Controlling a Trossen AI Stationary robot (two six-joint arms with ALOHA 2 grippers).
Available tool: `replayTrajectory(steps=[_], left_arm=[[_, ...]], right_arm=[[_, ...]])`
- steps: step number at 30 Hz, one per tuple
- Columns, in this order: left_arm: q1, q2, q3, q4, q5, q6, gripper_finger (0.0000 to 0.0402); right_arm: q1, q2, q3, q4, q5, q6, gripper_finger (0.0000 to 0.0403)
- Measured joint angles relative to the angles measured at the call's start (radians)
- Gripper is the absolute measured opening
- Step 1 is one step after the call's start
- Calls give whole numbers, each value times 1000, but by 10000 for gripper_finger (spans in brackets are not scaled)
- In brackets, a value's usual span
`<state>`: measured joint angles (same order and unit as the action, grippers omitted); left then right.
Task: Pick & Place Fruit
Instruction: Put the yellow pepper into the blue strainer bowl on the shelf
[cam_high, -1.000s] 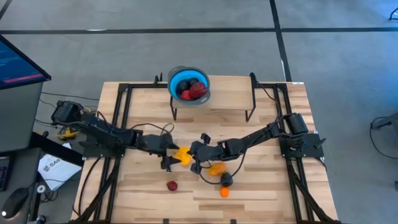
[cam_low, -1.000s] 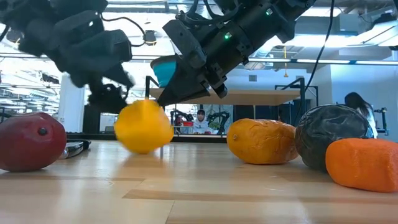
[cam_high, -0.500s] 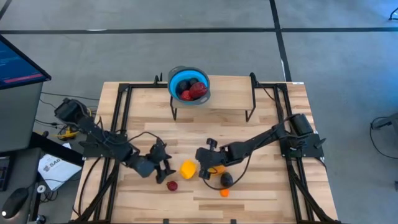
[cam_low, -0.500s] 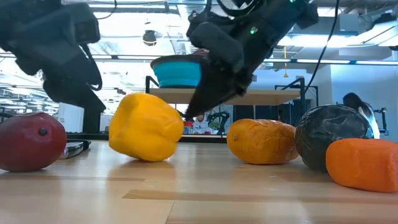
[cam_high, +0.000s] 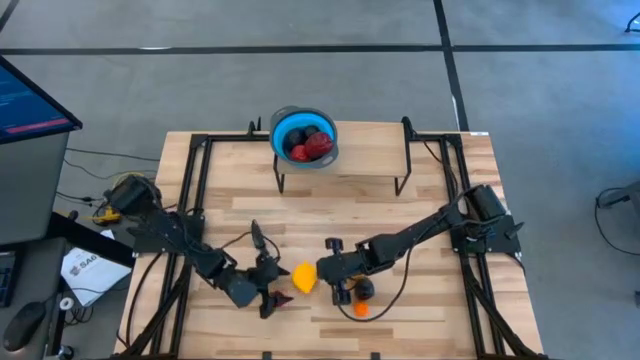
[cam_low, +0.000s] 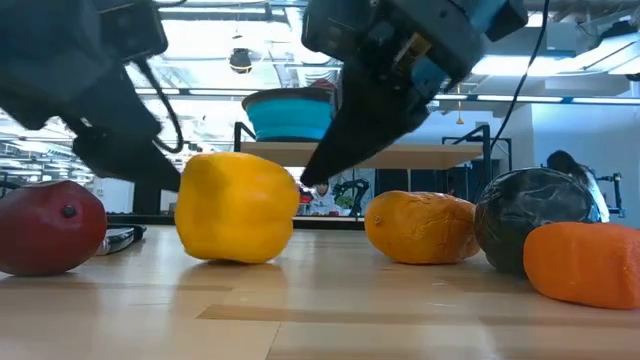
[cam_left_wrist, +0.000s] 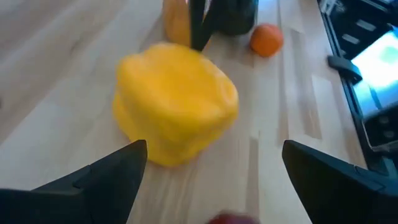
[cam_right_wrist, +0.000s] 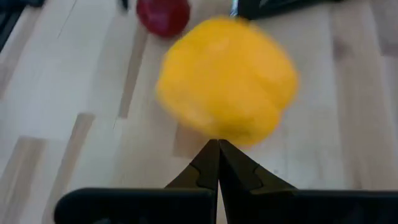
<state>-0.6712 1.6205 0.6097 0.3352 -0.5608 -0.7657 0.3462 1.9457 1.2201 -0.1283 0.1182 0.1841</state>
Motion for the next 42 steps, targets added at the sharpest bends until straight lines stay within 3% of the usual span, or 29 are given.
replayTrajectory(steps=[5,15,21,29,33,35,42], left_arm=[[6,80,63,-4,-77,9,365],[51,124,73,3,-62,44,365],[65,118,73,-4,-62,119,365],[79,118,72,-5,-63,163,365],[93,118,66,-4,-63,201,365],[103,118,56,-5,-62,209,365],[118,118,8,6,-55,206,365]], right_arm=[[-10,0,0,23,6,17,0],[-23,-20,16,23,8,-38,11],[-26,-19,109,-145,-59,-232,102],[-26,-9,172,-217,-95,-679,311],[-27,28,171,-180,-91,-833,386],[-28,39,168,-165,-88,-850,394],[-56,71,166,-66,-74,-874,359]])
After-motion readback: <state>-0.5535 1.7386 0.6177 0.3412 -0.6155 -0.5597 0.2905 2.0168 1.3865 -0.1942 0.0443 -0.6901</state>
